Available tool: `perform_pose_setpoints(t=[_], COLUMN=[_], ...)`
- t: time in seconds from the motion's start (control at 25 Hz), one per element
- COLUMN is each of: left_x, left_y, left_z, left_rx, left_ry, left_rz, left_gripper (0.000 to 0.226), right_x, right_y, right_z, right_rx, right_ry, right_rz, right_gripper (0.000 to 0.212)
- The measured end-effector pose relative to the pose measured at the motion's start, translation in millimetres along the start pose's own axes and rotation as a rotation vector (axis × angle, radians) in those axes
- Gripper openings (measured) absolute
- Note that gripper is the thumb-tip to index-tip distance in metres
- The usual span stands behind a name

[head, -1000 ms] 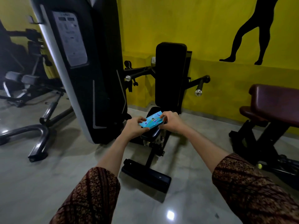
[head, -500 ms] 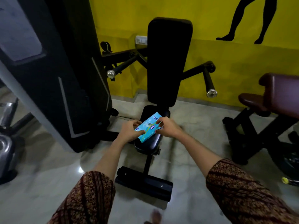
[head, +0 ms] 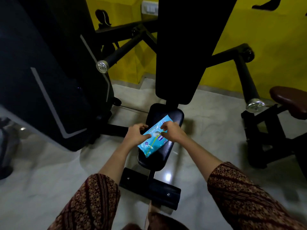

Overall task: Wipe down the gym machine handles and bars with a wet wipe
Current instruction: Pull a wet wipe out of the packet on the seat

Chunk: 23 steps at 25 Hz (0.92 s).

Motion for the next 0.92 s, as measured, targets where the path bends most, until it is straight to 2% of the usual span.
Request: perform_pose_setpoints(t=[0.16, 0.28, 0.48, 0.64, 0.8, 0.92], left_x=[32, 48, 77, 85, 90, 91], left_y=[-24, -37, -51, -62, -69, -70], left_z=[9, 14, 17, 19, 23, 23], left_rx=[-0.004, 0.014, 0.008, 0.012, 0.012, 0.027], left_ry=[-0.017, -0.035, -0.055, -0.052, -0.071, -0.078], left_rz=[-0.072, -0.110, -0.135, -0.174, -0.192, -0.193], left_gripper=[0.044, 0.042, 0.044, 0.047, 0.047, 0.047], right_x=[41, 57, 81, 91, 96, 96], right_y=[17, 24, 29, 27, 22, 18], right_z=[20, 32, 51, 69, 73, 67], right_rx=[-0.020, -0.037, -0.126, -0.313, -0.438, -0.494], right_ry=[-0.045, -0.062, -0.117, -0.165, -0.128, 0.019], right_rz=[0.075, 0.106, 0.086, 0.060, 0.063, 0.048], right_gripper=[0.009, 0.010, 0.025, 0.030, 0.029, 0.017])
Point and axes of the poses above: each hand's wrist, its own x-axis towards the middle knuckle, its own z-axis out of the palm, y = z × x, the point moved 8 cm from there along x, towards the middle knuckle, and after that the axes turned 8 degrees about -y, right-handed, at the moved point
